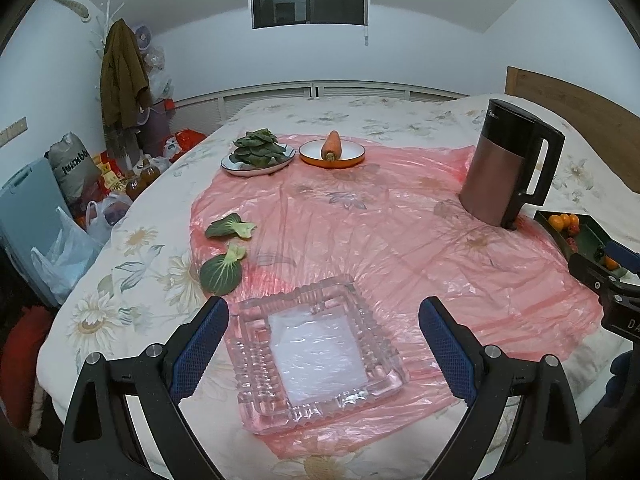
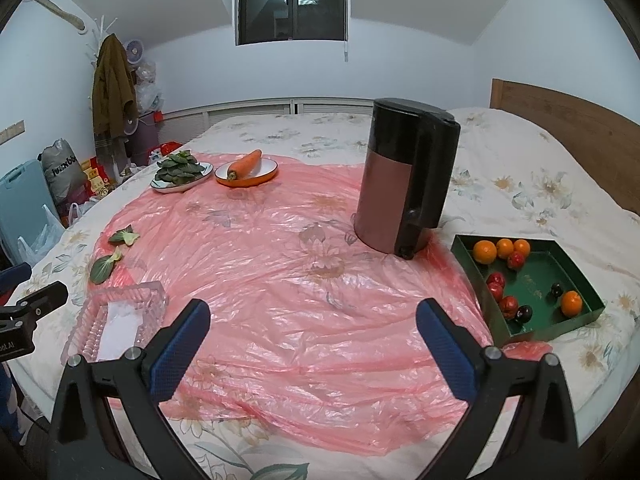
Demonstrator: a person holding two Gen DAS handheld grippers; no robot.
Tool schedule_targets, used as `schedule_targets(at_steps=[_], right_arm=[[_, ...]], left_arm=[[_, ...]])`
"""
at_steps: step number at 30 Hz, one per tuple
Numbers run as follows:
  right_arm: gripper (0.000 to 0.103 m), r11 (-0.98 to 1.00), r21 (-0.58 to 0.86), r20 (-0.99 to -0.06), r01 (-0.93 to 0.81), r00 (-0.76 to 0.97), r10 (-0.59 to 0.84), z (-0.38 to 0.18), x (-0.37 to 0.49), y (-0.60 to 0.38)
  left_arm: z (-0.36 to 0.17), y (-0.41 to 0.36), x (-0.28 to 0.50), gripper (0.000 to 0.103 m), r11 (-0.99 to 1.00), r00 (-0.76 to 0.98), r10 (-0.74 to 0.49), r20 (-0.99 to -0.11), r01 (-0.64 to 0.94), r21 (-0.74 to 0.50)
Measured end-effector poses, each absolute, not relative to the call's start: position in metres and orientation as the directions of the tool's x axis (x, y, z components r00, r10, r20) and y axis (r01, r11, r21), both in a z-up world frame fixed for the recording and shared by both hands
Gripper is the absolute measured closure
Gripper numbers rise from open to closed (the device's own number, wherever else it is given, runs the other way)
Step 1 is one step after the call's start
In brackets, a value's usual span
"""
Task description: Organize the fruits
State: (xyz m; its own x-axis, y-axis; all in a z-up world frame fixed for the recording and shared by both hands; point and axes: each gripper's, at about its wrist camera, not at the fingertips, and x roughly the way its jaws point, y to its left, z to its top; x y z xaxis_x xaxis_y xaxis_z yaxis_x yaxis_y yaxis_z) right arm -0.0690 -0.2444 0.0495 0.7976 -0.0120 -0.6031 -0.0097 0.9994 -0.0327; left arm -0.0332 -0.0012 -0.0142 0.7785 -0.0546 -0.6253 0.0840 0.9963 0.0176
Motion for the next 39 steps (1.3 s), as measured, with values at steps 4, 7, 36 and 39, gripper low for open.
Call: schedule_targets(at_steps=[4, 7, 36, 39], right_arm=[[0.0, 0.999, -0.032, -0.604, -0.008, 0.797, -0.013, 0.048, -0.068, -0.244], [0.0, 0.999, -0.039, -0.602, -0.012, 0.798, -0.014, 0.047, -0.068, -0.241], [0.0, 0.997, -0.077, -0.605, -0.022, 0.796, -0.029, 0.041, -0.066, -0.228], [0.0, 0.996, -0.083, -0.605, -0.012, 0.796, -0.041, 0.04, -0.066, -0.233]], left_arm=[[-0.016, -0.002, -0.034, 0.009, 0.996, 0.779, -0.056, -0.625, 0.091, 0.024], [-0.017, -0.002, -0.033, 0.009, 0.995, 0.777, -0.06, -0.627, 0.096, 0.025], [-0.017, 0.006, -0.031, 0.009, 0.996, 0.776, -0.063, -0.628, 0.087, 0.008], [-0.017, 0.004, -0.031, 0.009, 0.996, 0.775, -0.064, -0.628, 0.091, 0.01]])
